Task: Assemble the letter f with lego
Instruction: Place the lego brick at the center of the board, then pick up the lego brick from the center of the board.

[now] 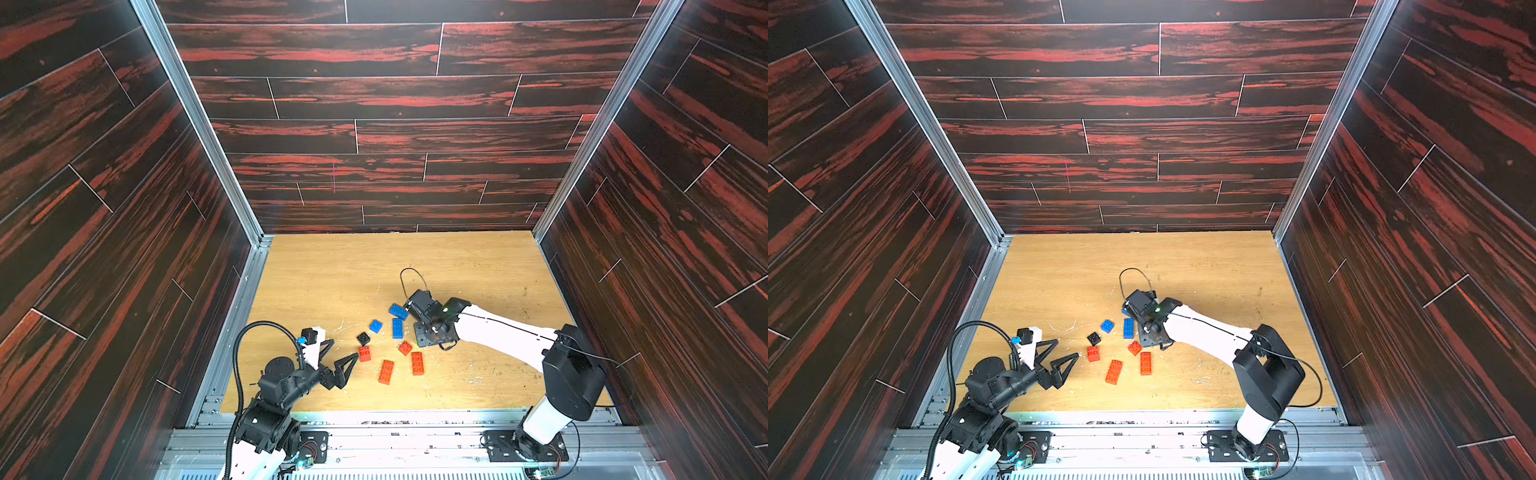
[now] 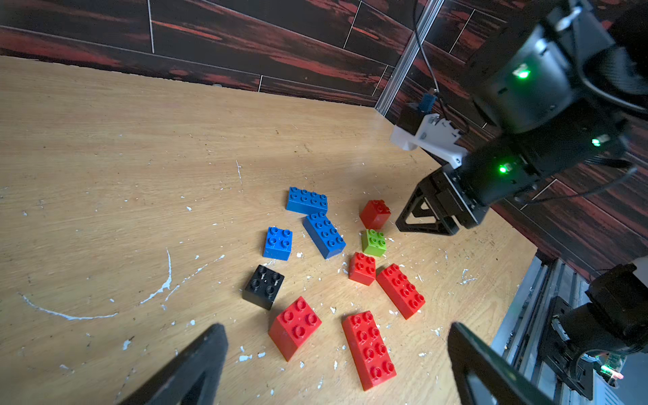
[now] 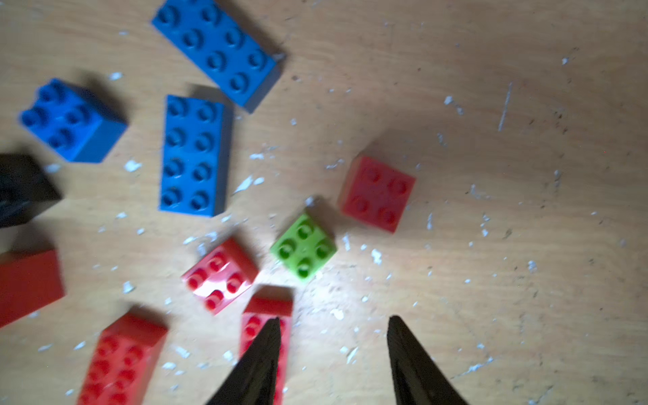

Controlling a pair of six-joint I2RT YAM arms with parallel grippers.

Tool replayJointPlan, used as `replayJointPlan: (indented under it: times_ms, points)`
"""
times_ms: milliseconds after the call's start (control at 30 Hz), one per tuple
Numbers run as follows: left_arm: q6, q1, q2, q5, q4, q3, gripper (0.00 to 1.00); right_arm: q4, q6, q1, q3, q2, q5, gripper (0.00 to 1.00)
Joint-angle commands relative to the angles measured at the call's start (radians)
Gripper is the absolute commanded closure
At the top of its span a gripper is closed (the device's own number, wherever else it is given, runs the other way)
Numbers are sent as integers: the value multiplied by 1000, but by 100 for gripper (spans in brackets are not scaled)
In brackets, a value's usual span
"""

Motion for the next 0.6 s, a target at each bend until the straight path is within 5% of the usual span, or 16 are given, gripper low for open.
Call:
replayJointPlan:
  times_ms: [0,567]
  points:
    - [11,-2,8,-1,16,3,0,-29,71,47,-10,1,-9,48]
    - [11,-3,-10,-2,6,1,0,108,76,127,-129,40,-142,48]
